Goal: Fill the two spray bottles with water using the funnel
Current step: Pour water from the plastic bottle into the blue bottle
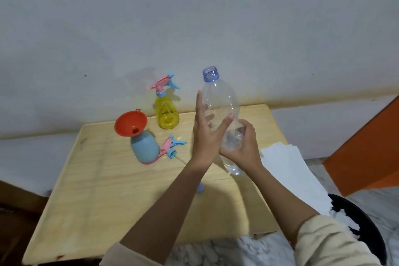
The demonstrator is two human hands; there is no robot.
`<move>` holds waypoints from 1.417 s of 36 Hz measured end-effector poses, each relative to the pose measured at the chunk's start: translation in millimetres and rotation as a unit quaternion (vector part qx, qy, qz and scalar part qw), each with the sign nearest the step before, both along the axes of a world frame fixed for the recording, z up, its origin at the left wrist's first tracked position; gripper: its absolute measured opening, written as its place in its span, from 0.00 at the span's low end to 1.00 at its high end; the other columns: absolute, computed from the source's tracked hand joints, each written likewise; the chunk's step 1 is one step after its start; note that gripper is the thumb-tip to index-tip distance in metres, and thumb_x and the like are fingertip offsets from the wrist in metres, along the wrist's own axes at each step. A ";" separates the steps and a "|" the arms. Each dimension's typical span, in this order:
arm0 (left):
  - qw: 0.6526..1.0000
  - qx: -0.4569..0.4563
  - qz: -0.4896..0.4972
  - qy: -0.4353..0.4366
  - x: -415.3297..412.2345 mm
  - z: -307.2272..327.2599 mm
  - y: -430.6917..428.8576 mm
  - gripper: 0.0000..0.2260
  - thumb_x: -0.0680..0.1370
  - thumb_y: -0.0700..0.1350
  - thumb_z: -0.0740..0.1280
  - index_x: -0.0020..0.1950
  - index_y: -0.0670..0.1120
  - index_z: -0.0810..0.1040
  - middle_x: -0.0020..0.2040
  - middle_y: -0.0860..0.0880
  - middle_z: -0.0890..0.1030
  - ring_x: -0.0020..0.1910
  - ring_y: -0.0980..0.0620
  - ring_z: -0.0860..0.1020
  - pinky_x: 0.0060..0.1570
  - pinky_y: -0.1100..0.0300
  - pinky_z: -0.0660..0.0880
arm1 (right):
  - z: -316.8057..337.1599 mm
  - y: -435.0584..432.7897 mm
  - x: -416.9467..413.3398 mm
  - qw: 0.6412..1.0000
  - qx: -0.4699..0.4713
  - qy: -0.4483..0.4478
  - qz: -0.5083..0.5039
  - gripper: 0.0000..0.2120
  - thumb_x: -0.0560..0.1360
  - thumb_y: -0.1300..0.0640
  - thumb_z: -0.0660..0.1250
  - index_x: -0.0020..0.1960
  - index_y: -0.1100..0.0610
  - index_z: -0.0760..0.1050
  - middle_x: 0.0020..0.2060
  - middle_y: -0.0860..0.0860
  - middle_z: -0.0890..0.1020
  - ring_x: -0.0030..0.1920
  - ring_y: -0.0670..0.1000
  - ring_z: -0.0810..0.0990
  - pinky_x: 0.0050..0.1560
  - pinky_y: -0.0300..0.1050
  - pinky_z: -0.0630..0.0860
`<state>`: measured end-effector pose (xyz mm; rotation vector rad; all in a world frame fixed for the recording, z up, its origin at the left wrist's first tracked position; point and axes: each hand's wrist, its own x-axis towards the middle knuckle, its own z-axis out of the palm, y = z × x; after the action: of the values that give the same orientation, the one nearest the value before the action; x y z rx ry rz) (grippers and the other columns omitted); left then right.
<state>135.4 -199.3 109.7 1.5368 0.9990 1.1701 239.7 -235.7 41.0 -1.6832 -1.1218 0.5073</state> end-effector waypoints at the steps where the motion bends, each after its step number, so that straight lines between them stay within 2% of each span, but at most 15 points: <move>1: 1.000 -0.003 0.004 -0.012 -5.5 -0.4 0.3 0.39 0.71 0.54 0.73 0.71 0.71 0.50 0.66 0.51 0.69 0.60 0.53 0.75 0.61 0.52 0.74 | 0.6 -0.7 -4.2 1.000 -0.002 -0.012 0.006 0.47 0.56 0.54 0.81 0.69 0.54 0.60 0.56 0.50 0.67 0.55 0.47 0.71 0.54 0.39 0.71; 4: 0.998 -0.018 0.019 -0.050 -24.9 -1.7 2.8 0.38 0.70 0.55 0.73 0.69 0.74 0.52 0.65 0.48 0.70 0.58 0.53 0.77 0.58 0.57 0.75 | 6.2 -2.1 -16.4 0.997 -0.022 -0.058 0.046 0.48 0.54 0.48 0.78 0.69 0.48 0.58 0.58 0.47 0.68 0.56 0.47 0.72 0.56 0.47 0.74; 7: 0.995 -0.035 0.036 -0.084 -44.1 -5.5 3.9 0.37 0.73 0.52 0.71 0.70 0.71 0.50 0.66 0.46 0.70 0.53 0.65 0.78 0.55 0.64 0.74 | 15.7 -3.6 -26.7 0.988 -0.059 -0.116 0.079 0.48 0.54 0.44 0.73 0.70 0.43 0.56 0.58 0.46 0.72 0.58 0.49 0.73 0.58 0.53 0.71; 9: 0.992 -0.057 0.036 -0.107 -55.3 -9.5 1.7 0.36 0.74 0.51 0.70 0.70 0.71 0.49 0.66 0.45 0.70 0.50 0.69 0.78 0.60 0.57 0.74 | 21.7 -5.0 -31.7 0.978 -0.082 -0.167 0.096 0.49 0.55 0.44 0.72 0.72 0.43 0.54 0.58 0.48 0.72 0.58 0.51 0.72 0.58 0.53 0.69; 12: 0.985 -0.100 0.050 -0.132 -68.4 -16.2 -1.6 0.37 0.70 0.61 0.71 0.69 0.75 0.49 0.66 0.47 0.70 0.56 0.58 0.79 0.63 0.45 0.73 | 32.3 -4.9 -35.7 0.953 -0.132 -0.245 0.118 0.50 0.57 0.45 0.73 0.73 0.43 0.52 0.59 0.49 0.69 0.59 0.53 0.71 0.58 0.51 0.65; 14: 0.976 -0.140 0.068 -0.153 -72.6 -20.2 -2.9 0.38 0.67 0.65 0.71 0.68 0.76 0.49 0.67 0.47 0.70 0.60 0.50 0.78 0.61 0.46 0.74 | 41.0 -3.8 -37.5 0.935 -0.164 -0.286 0.130 0.50 0.58 0.46 0.75 0.74 0.43 0.51 0.59 0.50 0.68 0.59 0.53 0.70 0.59 0.50 0.64; 16: 0.962 -0.176 0.072 -0.194 -72.2 -22.9 -3.9 0.37 0.71 0.61 0.70 0.70 0.74 0.48 0.70 0.46 0.68 0.63 0.47 0.76 0.58 0.50 0.76 | 49.4 -3.0 -39.0 0.919 -0.190 -0.317 0.134 0.50 0.59 0.47 0.75 0.74 0.43 0.50 0.59 0.50 0.68 0.58 0.54 0.70 0.59 0.50 0.64; 19: 0.942 -0.214 0.070 -0.247 -69.6 -23.0 -6.1 0.34 0.78 0.51 0.65 0.73 0.68 0.45 0.68 0.47 0.69 0.61 0.45 0.76 0.59 0.48 0.74 | 60.1 -2.4 -41.8 0.896 -0.222 -0.361 0.132 0.50 0.59 0.47 0.76 0.73 0.43 0.50 0.59 0.51 0.69 0.57 0.55 0.71 0.59 0.51 0.65; 23: 0.915 -0.258 0.092 -0.295 -70.4 -22.1 -7.4 0.33 0.78 0.50 0.64 0.74 0.66 0.46 0.64 0.53 0.67 0.59 0.45 0.76 0.58 0.47 0.74 | 70.6 -0.5 -45.3 0.867 -0.248 -0.412 0.132 0.50 0.59 0.47 0.76 0.73 0.43 0.51 0.59 0.52 0.69 0.57 0.56 0.70 0.57 0.50 0.64; 25: 0.907 -0.265 0.101 -0.312 -70.7 -22.3 -8.4 0.33 0.78 0.51 0.64 0.74 0.66 0.47 0.66 0.52 0.64 0.60 0.48 0.75 0.57 0.45 0.74 | 75.3 -0.2 -46.9 0.858 -0.252 -0.429 0.131 0.50 0.59 0.47 0.76 0.72 0.43 0.51 0.59 0.52 0.69 0.57 0.56 0.70 0.57 0.50 0.64; 28: 0.895 -0.270 0.101 -0.340 -71.4 -23.3 -9.9 0.32 0.78 0.50 0.64 0.74 0.66 0.48 0.69 0.52 0.65 0.50 0.56 0.79 0.52 0.49 0.75 | 82.4 -0.3 -49.0 0.846 -0.260 -0.447 0.129 0.50 0.58 0.48 0.76 0.72 0.43 0.52 0.59 0.53 0.69 0.57 0.57 0.70 0.58 0.51 0.64; 31: 0.881 -0.286 0.091 -0.367 -71.5 -23.2 -9.9 0.32 0.78 0.50 0.64 0.74 0.67 0.48 0.75 0.50 0.60 0.57 0.48 0.79 0.48 0.52 0.76 | 89.1 0.0 -50.6 0.835 -0.269 -0.463 0.129 0.50 0.59 0.48 0.76 0.72 0.43 0.51 0.60 0.54 0.69 0.58 0.57 0.70 0.59 0.52 0.63; 37: 0.866 -0.303 0.083 -0.389 -71.5 -17.8 -13.1 0.30 0.80 0.50 0.62 0.74 0.65 0.47 0.75 0.49 0.62 0.64 0.45 0.72 0.60 0.44 0.71 | 101.9 1.4 -53.4 0.818 -0.278 -0.487 0.127 0.49 0.60 0.47 0.76 0.73 0.43 0.50 0.61 0.54 0.69 0.60 0.58 0.68 0.61 0.53 0.63; 40: 0.863 -0.311 0.082 -0.389 -73.0 -15.4 -13.5 0.30 0.80 0.51 0.62 0.74 0.66 0.47 0.75 0.48 0.63 0.68 0.41 0.71 0.60 0.43 0.71 | 105.4 2.0 -54.4 0.813 -0.273 -0.499 0.125 0.49 0.59 0.47 0.76 0.73 0.42 0.51 0.61 0.54 0.69 0.60 0.58 0.68 0.61 0.54 0.63; 51: 0.848 -0.312 0.077 -0.422 -69.8 -5.4 -16.6 0.30 0.80 0.52 0.61 0.73 0.67 0.46 0.75 0.49 0.62 0.61 0.42 0.74 0.61 0.42 0.70 | 119.7 2.8 -55.9 0.801 -0.262 -0.524 0.121 0.49 0.59 0.47 0.76 0.72 0.42 0.52 0.61 0.54 0.68 0.61 0.58 0.68 0.62 0.55 0.62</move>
<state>65.5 -215.9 104.3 0.3381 0.7616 1.2738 183.8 -232.9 160.6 -2.4134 -2.1574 -0.0456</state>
